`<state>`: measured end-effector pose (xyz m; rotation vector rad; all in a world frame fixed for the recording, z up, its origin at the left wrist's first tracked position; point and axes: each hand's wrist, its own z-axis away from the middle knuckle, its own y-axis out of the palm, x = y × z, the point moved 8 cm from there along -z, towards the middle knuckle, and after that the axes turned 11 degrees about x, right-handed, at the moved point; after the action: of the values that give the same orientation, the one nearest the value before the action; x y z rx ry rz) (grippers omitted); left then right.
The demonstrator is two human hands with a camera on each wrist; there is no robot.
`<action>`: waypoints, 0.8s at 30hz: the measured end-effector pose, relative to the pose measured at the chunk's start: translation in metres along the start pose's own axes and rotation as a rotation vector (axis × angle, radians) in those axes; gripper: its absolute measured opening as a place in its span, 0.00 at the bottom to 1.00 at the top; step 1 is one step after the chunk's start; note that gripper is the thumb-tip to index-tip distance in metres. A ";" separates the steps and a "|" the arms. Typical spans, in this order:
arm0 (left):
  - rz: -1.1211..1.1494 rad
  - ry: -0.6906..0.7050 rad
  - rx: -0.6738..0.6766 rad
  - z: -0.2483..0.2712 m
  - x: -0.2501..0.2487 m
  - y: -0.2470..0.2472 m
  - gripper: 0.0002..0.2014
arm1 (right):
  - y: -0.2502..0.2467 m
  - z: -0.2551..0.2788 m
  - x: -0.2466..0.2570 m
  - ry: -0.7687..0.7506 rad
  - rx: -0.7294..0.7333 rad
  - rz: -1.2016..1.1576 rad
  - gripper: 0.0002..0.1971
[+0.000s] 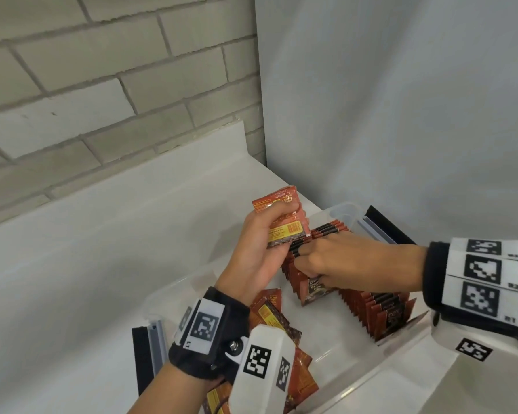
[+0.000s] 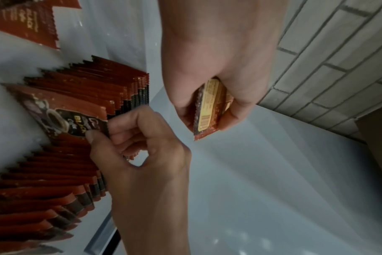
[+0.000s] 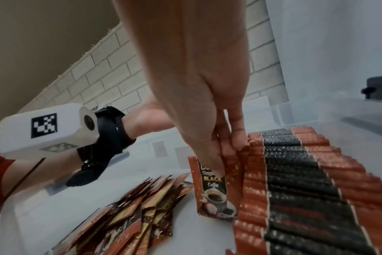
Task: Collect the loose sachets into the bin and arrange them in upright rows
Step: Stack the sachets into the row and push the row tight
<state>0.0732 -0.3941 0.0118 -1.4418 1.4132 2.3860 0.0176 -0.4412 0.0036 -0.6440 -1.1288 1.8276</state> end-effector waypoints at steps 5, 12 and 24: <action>-0.009 -0.003 -0.003 0.001 0.000 0.000 0.04 | 0.005 -0.001 -0.006 0.020 0.023 0.024 0.10; 0.005 -0.014 0.018 -0.001 0.002 0.001 0.04 | 0.004 0.000 -0.007 0.034 0.026 -0.037 0.09; -0.043 -0.046 0.038 0.000 0.005 -0.002 0.03 | -0.003 0.019 -0.042 0.157 -0.043 -0.521 0.09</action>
<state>0.0712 -0.3950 0.0075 -1.3847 1.3948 2.3379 0.0243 -0.4853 0.0143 -0.4539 -1.1070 1.2913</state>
